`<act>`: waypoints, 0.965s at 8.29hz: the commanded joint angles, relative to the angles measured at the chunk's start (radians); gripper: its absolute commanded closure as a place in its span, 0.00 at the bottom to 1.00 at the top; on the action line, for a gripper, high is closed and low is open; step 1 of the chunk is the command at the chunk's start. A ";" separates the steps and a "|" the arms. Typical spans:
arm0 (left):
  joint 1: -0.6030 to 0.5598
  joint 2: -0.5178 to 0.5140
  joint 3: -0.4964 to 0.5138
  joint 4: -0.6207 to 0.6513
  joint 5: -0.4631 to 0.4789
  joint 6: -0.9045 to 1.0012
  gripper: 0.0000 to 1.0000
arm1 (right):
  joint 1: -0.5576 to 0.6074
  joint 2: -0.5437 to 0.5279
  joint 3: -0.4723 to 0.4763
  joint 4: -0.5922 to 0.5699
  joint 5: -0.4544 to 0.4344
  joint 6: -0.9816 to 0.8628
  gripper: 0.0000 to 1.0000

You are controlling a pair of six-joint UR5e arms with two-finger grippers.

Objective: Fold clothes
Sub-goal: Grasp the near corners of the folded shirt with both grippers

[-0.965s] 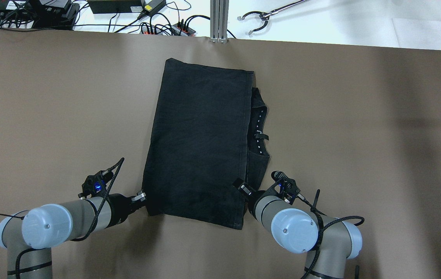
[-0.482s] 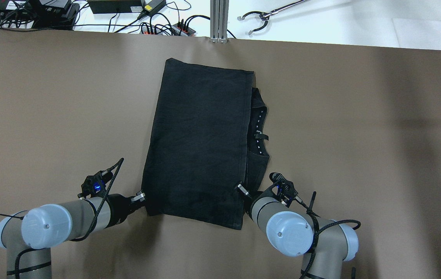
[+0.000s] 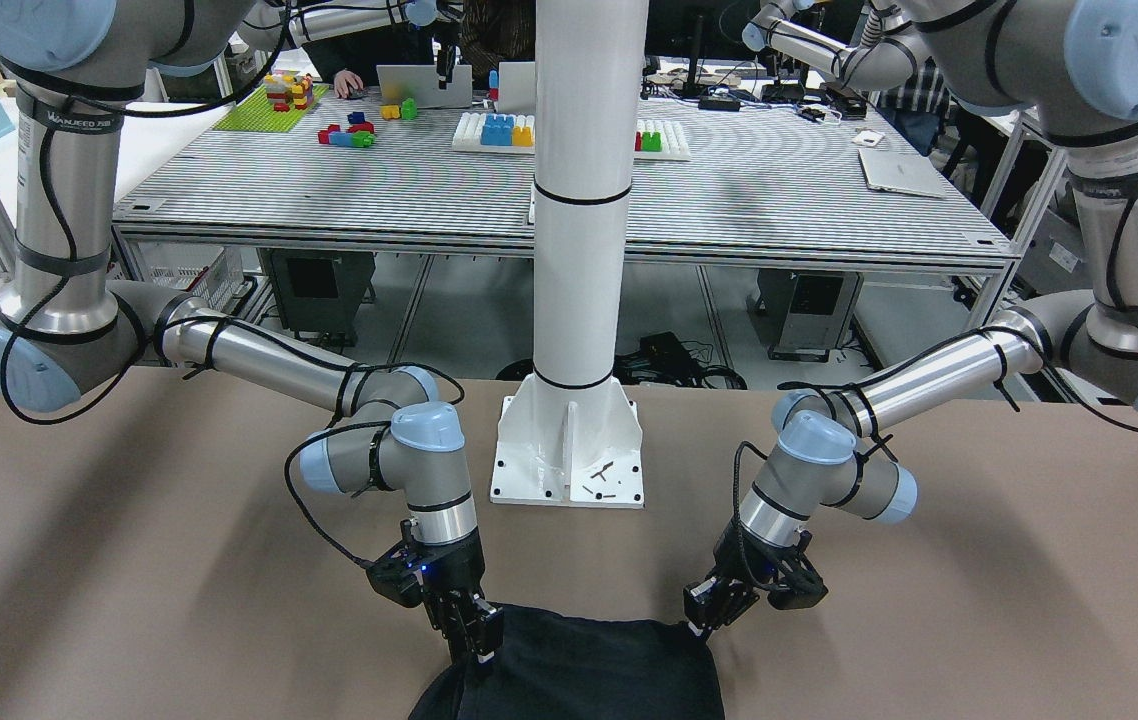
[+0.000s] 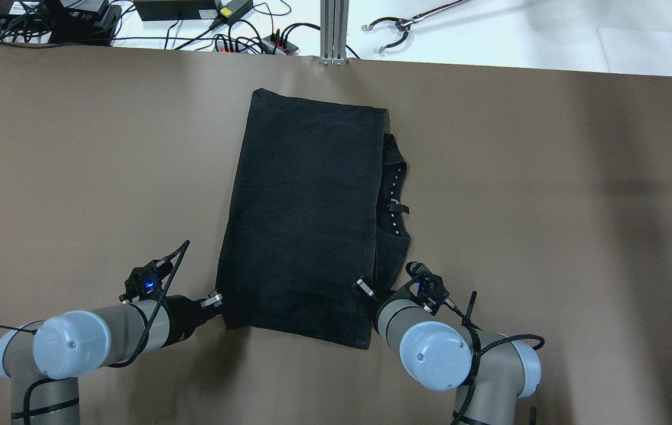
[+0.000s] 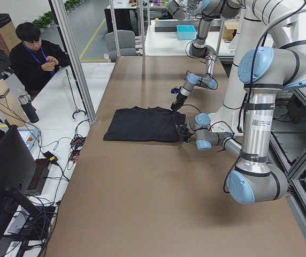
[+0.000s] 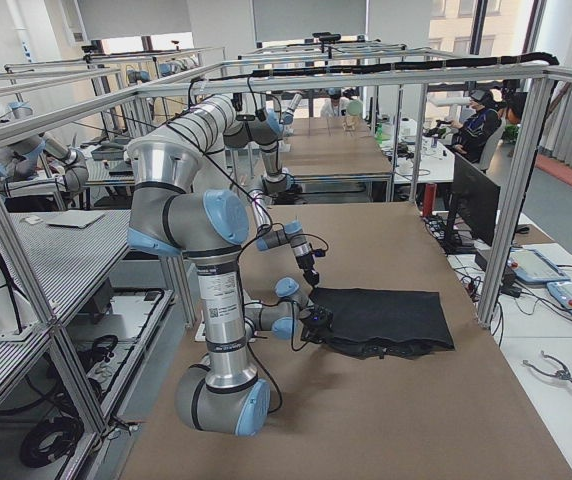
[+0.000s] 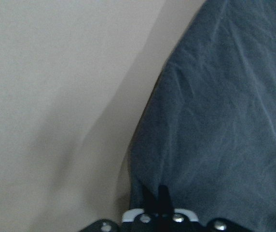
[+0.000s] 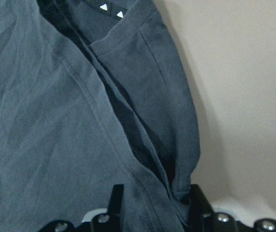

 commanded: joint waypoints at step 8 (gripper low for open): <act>-0.008 0.002 -0.146 0.076 -0.040 0.005 1.00 | 0.011 -0.026 0.065 -0.026 0.014 -0.087 1.00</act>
